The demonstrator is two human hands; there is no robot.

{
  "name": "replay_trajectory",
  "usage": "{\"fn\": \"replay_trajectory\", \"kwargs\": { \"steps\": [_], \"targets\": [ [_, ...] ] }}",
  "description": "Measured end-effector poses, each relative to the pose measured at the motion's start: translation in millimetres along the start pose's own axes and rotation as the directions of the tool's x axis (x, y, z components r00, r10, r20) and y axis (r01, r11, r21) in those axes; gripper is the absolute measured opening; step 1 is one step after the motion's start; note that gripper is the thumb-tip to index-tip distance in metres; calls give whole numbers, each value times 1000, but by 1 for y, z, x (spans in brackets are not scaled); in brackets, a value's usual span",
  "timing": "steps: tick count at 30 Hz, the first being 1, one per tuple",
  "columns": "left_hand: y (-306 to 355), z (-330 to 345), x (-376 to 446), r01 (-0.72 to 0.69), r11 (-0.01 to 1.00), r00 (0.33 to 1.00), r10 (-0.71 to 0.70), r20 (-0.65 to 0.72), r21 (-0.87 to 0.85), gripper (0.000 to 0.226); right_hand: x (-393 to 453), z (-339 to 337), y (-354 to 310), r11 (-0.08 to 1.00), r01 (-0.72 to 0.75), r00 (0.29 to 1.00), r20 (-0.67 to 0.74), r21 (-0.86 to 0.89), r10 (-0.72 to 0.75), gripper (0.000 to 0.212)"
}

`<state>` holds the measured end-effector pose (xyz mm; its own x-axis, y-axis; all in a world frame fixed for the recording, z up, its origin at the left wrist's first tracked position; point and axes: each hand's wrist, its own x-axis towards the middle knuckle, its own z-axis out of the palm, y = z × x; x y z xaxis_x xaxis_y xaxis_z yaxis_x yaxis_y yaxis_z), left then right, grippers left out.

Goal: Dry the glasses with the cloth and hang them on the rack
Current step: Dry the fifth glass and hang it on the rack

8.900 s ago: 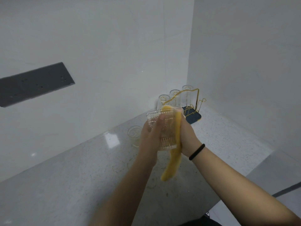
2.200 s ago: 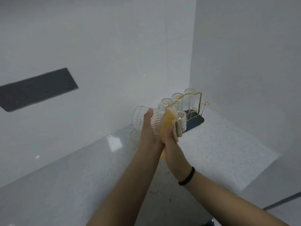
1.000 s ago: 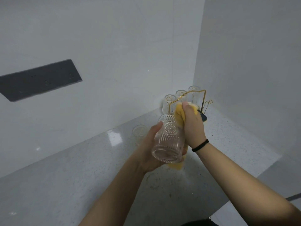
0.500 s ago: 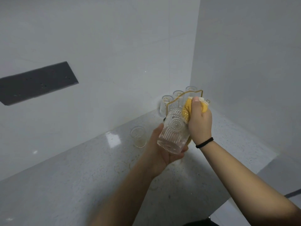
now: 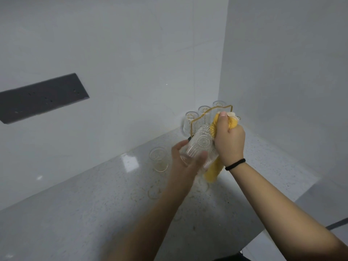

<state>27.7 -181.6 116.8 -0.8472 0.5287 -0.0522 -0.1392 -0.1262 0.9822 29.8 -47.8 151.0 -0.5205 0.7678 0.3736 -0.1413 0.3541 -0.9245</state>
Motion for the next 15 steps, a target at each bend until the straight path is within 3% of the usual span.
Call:
{"fn": "replay_trajectory", "kwargs": {
  "steps": [1, 2, 3, 4, 5, 6, 7, 8, 10, 12, 13, 14, 15],
  "targets": [
    [-4, 1, 3, -112, 982, 993, 118, -27, 151, 72, 3, 1, -1, 999, -6, 1000, -1, -32, 6, 55],
    [-4, 1, 3, -141, 972, 987, 152, -46, 188, 70, 2, 1, -2, 999, -14, 1000, 5, -47, 14, 56],
    [0, -1, 5, -110, 988, 992, 115, -43, 113, 67, 0, 1, -3, 999, -15, 1000, 7, -38, 15, 55],
    [7, -2, 5, -13, 998, 1000, 14, 7, -69, 60, -3, 0, -3, 1000, -4, 1000, 4, 5, 4, 54],
    [13, -4, 5, 166, 933, 984, -133, 122, -319, 52, -6, 0, -3, 997, 13, 1000, 4, 72, -13, 51],
    [15, -6, 5, 357, 776, 929, -236, 286, -520, 49, -9, -2, -3, 991, 33, 999, 3, 131, -34, 49],
    [14, -8, 4, 478, 652, 874, -291, 388, -588, 52, -10, -3, -2, 986, 52, 999, 5, 160, -53, 47],
    [12, -7, 2, 513, 634, 854, -308, 419, -579, 56, -10, -5, -2, 986, 67, 998, 11, 153, -69, 47],
    [6, -2, 0, 379, 835, 919, -290, 267, -399, 63, -6, -4, -2, 995, 63, 998, 7, 79, -63, 50],
    [-2, 1, 1, 79, 994, 996, -74, 58, -80, 70, 1, -4, -3, 999, 30, 1000, -1, -21, -30, 54],
    [-4, 1, 2, -36, 999, 999, 36, 15, 32, 68, 3, -4, -3, 998, 18, 1000, -5, -68, -19, 55],
    [-5, 1, 4, -64, 997, 998, 64, -6, 41, 62, 3, -4, -4, 995, 15, 1000, -3, -98, -15, 56],
    [0, -2, 5, 3, 999, 1000, -4, -5, -44, 53, 1, -3, -5, 995, 19, 1000, 3, -97, -19, 55]
  ]
}}
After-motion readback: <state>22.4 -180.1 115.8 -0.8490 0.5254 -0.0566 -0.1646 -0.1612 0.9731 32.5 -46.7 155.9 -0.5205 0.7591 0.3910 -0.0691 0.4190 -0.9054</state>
